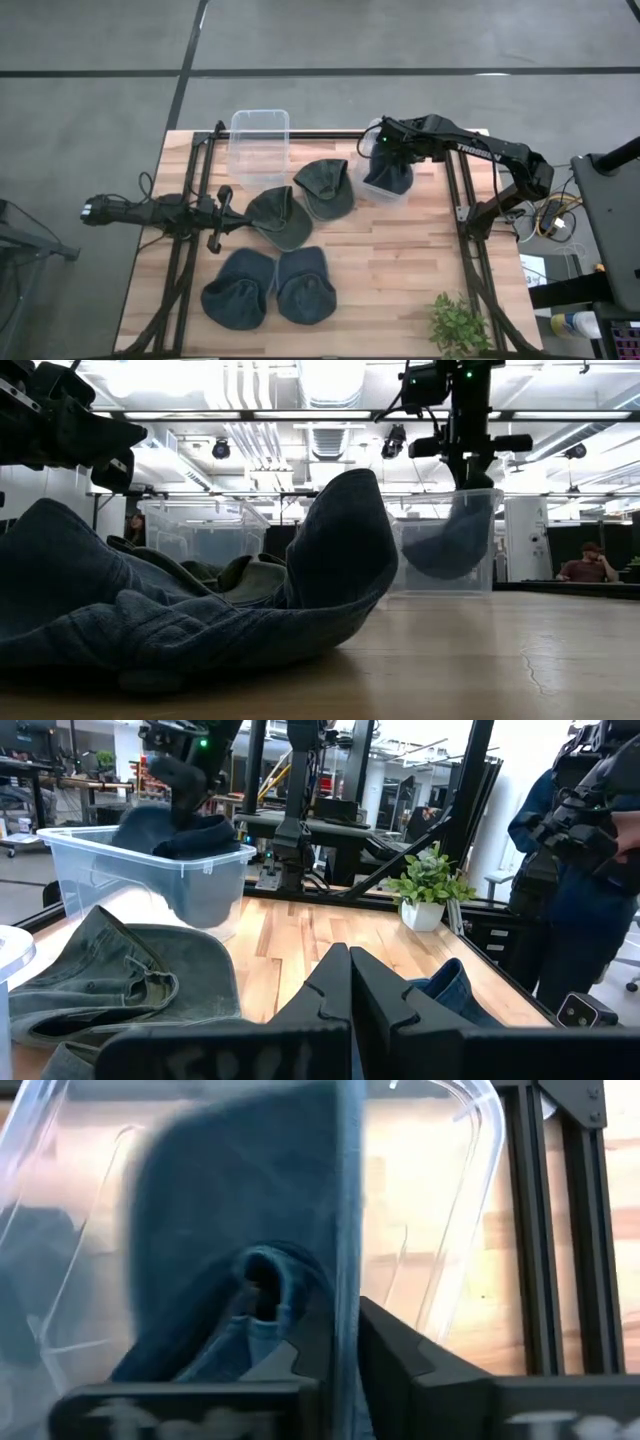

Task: Pick & Place hat
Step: Put the right blue cap into the right transparent bin

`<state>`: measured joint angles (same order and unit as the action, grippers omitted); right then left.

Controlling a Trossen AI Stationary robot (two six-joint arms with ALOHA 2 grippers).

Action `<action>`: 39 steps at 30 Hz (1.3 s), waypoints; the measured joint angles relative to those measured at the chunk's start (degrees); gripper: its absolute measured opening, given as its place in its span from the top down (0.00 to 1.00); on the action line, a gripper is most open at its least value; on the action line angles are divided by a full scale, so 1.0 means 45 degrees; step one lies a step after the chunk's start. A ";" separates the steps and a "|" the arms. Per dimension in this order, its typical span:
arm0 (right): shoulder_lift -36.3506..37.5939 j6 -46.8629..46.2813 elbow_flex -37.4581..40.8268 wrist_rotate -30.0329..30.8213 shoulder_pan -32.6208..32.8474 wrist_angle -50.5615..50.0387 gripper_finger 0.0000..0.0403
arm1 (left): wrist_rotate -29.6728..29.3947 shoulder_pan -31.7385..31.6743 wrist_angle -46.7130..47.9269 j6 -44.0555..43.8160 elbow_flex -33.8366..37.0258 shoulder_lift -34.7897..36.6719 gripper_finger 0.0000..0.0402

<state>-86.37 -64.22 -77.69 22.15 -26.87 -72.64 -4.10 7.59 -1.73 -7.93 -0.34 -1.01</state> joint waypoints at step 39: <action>0.0340 0.3958 -0.2676 -0.3036 0.5531 0.2849 0.43 | 0.0004 0.0002 -0.0002 0.0002 0.0000 0.0002 1.00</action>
<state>-84.84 -46.41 -89.73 8.49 -1.98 -59.82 -4.08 7.59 -1.74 -7.92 -0.34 -1.00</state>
